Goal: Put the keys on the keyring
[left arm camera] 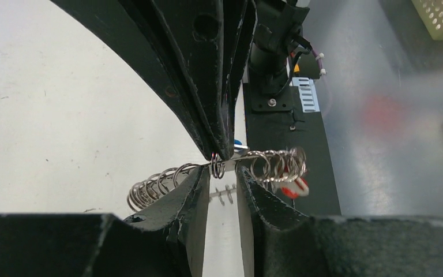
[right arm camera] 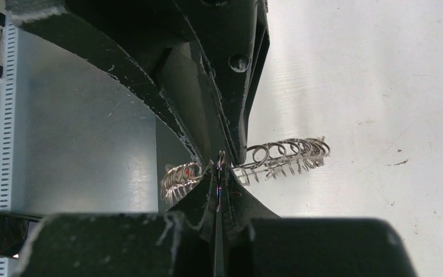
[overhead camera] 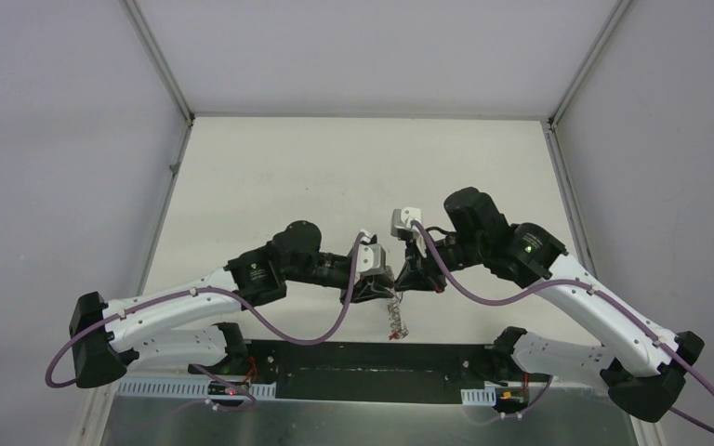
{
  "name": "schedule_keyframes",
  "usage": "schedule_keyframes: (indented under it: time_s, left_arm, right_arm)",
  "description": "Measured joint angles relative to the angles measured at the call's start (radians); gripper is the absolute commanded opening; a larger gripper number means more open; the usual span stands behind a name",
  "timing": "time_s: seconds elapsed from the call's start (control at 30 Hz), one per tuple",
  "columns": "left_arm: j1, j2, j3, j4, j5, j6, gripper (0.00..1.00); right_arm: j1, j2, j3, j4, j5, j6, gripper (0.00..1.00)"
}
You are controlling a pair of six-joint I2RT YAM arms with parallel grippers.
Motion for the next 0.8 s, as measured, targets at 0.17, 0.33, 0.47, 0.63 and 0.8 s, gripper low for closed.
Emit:
schedule_keyframes:
  time_s: [0.17,0.33,0.47,0.63,0.8]
  left_arm:
    - [0.0,0.0,0.002,0.024,0.0,-0.018,0.14]
    - [0.0,0.0,0.002,0.03,-0.001,-0.026,0.0]
    - [0.001,0.001,0.002,0.03,-0.001,-0.026,0.0]
    - [0.0,0.001,0.0,0.023,-0.001,-0.026,0.0]
    - [0.0,-0.023,-0.033,0.039,-0.006,-0.026,0.0]
  right_arm:
    - [0.0,0.0,0.0,0.0,0.0,0.0,0.0]
    - [0.0,0.0,0.0,-0.002,-0.003,0.002,0.0]
    - [0.0,-0.001,0.0,-0.001,0.0,0.005,0.28]
    - [0.0,-0.033,-0.026,0.063,0.023,0.02,0.55]
    - [0.0,-0.135,-0.109,0.167,0.036,0.029,0.54]
